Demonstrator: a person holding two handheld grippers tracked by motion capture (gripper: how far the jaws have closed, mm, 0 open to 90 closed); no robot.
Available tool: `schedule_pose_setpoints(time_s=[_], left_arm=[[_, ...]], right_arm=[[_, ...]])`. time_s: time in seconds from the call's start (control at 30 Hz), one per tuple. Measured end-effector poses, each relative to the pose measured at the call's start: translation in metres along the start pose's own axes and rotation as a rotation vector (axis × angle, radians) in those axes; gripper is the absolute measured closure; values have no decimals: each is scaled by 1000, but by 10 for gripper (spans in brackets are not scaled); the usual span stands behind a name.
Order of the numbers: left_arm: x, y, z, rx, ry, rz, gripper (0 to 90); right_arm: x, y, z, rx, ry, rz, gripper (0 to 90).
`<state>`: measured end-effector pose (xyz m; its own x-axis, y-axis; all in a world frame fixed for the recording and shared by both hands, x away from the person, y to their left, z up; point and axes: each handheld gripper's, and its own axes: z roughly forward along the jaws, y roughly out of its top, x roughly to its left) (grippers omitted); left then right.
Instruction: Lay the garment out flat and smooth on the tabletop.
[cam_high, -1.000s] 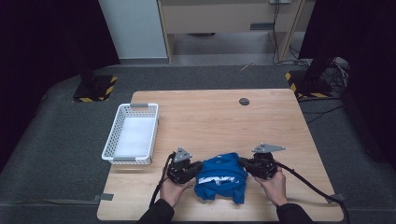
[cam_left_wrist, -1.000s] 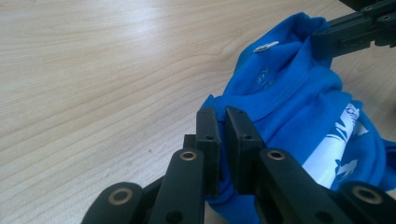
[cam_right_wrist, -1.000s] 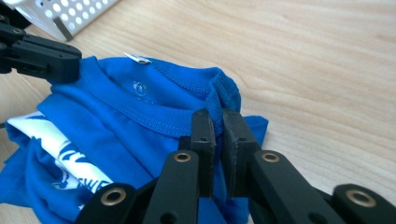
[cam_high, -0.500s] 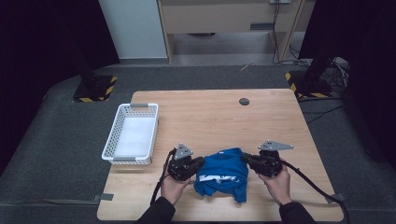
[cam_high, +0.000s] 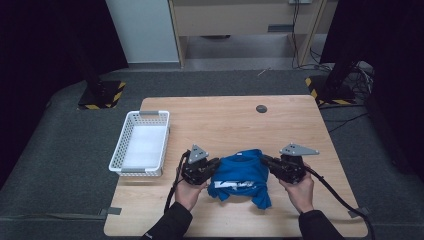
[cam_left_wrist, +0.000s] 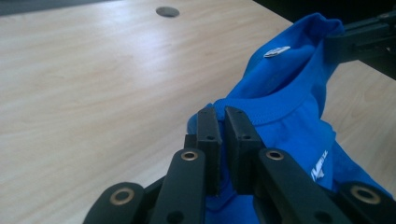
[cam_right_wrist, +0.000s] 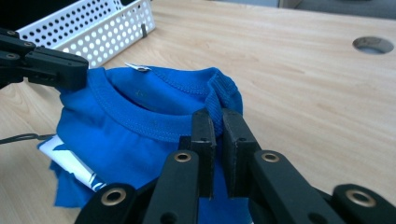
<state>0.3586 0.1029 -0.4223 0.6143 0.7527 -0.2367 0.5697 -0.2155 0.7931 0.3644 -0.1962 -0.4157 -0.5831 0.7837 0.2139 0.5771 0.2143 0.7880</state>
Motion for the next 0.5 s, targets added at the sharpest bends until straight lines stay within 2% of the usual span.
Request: schedule_pose_setpoints(time_s=[0.37,0.5], left_arm=[[3,22,2,-31,55,33,851],[4,34,6,-51,81,43,851]], right_arm=[[-2,16,3,-68,-48,17,842],[-5,28,7,-98,-83,18,841]])
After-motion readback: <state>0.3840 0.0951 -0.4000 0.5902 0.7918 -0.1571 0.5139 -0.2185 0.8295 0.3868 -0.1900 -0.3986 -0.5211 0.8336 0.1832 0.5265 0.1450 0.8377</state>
